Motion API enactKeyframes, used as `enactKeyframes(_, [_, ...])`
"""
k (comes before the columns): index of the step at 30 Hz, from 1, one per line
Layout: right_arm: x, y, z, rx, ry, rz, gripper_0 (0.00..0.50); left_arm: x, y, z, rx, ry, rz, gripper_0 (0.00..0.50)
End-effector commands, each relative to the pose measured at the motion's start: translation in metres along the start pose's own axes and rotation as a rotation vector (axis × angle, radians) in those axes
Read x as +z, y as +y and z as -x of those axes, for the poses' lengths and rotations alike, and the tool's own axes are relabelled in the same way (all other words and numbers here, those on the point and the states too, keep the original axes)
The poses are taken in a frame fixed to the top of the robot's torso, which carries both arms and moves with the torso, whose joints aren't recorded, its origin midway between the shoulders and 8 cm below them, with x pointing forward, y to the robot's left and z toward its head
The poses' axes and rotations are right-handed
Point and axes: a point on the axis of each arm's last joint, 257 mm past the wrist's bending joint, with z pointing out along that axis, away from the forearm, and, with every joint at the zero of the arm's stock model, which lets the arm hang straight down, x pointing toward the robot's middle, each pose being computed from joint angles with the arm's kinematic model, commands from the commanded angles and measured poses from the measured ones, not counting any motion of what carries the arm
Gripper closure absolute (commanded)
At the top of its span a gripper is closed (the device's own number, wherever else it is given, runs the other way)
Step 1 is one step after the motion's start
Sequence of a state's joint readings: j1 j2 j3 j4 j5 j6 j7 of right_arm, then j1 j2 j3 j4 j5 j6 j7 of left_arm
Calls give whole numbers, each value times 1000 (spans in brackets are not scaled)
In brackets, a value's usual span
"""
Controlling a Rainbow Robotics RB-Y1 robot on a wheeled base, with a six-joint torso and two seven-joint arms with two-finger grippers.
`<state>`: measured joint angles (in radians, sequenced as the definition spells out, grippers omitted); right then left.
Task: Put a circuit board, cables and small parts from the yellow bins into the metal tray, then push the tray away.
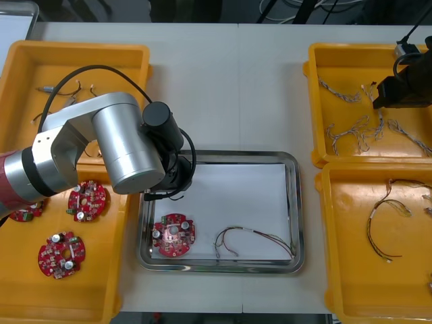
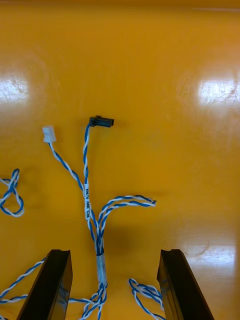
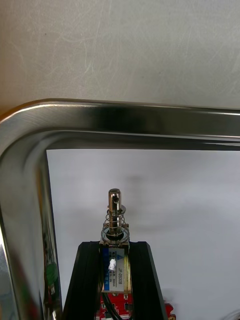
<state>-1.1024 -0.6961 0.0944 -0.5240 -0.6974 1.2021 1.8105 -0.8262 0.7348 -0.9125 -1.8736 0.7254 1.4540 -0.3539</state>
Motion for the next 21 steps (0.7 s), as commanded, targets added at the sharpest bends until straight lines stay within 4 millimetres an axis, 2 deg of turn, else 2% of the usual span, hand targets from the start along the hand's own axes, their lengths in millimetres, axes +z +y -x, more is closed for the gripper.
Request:
enactKeyframes(1, [12,8,-4,-49,-9,10,0,5,-11,-12,-32,11,-20,465])
enactKeyframes(4, [17,10,-7,-52,-10,10,0,6,-9,-14,-29,10,-14,440])
enactKeyframes(7, [21,11,-12,-50,-2,13,0,8,-8,-16,-24,10,-7,377])
enactKeyframes(8, [23,14,-13,-54,0,17,0,9,-8,-17,-25,10,-5,342])
enactKeyframes(11, [27,14,-19,-59,8,17,0,9,-8,-17,-28,8,-6,162])
enactKeyframes(14, [30,11,-22,-61,7,13,0,9,-8,-17,-30,9,-5,63])
enactKeyframes(15, [32,11,-24,-65,8,13,0,8,-9,-16,-29,5,-8,0])
enactKeyframes(21, [34,10,-27,-69,13,12,0,4,-13,-15,-28,-9,-18,0])
